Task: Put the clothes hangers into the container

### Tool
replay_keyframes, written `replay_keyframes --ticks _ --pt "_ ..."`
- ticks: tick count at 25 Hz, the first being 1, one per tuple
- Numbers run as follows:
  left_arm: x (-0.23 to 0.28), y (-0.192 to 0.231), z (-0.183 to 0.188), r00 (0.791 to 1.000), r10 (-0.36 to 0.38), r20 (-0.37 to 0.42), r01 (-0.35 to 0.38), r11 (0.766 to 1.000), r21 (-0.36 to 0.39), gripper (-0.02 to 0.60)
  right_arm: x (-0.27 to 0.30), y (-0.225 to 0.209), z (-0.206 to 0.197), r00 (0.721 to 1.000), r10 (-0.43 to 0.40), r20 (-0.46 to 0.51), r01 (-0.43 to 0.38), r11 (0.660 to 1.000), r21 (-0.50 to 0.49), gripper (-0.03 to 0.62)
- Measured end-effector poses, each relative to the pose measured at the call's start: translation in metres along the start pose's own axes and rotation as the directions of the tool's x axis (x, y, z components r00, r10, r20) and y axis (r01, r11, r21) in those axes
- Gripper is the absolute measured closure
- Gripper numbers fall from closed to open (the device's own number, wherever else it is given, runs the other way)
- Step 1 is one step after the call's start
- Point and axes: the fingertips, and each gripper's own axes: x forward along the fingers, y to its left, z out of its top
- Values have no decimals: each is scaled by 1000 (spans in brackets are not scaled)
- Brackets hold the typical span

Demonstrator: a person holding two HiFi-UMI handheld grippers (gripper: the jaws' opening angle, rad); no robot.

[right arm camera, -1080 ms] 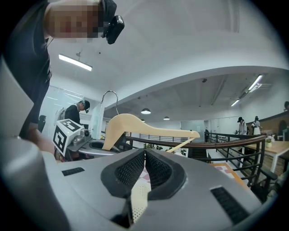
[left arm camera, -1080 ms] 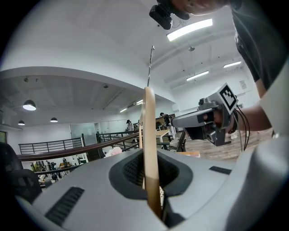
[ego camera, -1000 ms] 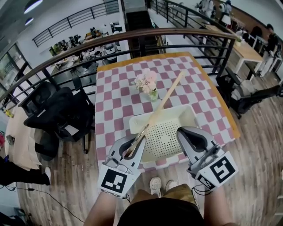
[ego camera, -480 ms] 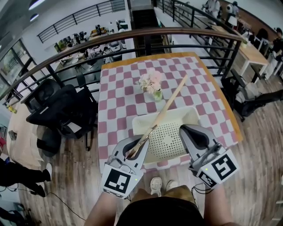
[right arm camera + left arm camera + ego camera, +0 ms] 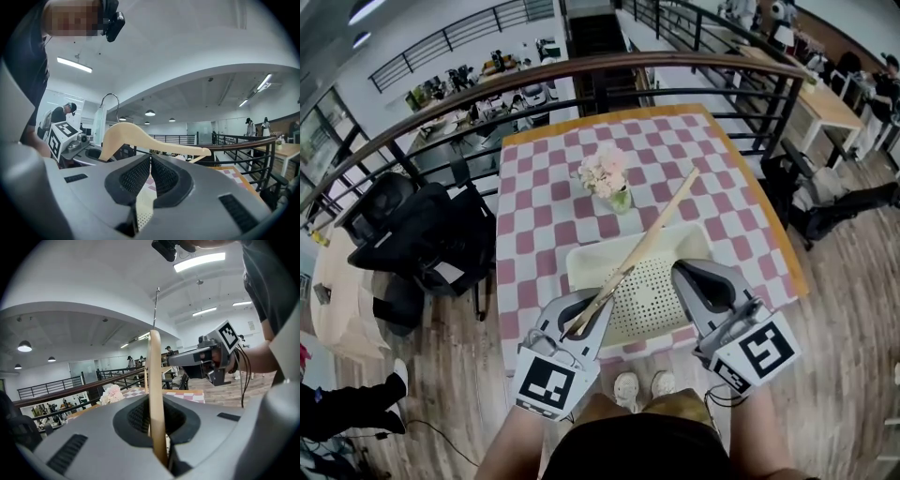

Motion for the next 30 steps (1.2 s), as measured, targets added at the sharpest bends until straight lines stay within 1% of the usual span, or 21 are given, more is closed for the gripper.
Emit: replay_keyframes --ticks 7,13,20,23,27,30 --pt "12 -7 -8 998 1 -61 -2 1000 -8 565 -1 -9 5 999 39 -2 -39 999 -28 560" --pt "22 -17 -17 994 0 -111 -3 1000 -25 565 -7 -20 3 999 51 -3 -51 999 -11 560" --pt "28 -21 -23 991 10 -131 -16 999 -46 565 -8 -22 1 997 71 -8 -71 997 -17 560" --pt "31 -22 -29 988 0 -156 -6 999 -42 565 -8 -21 -1 997 80 -14 -80 997 -23 560" --pt "37 -25 -38 980 -15 -199 4 998 -56 565 -7 -22 -4 996 85 -23 -86 996 -30 560" --pt "42 -25 -41 977 -21 -214 7 998 -63 565 -6 -24 -5 996 87 -24 -88 996 -24 560"
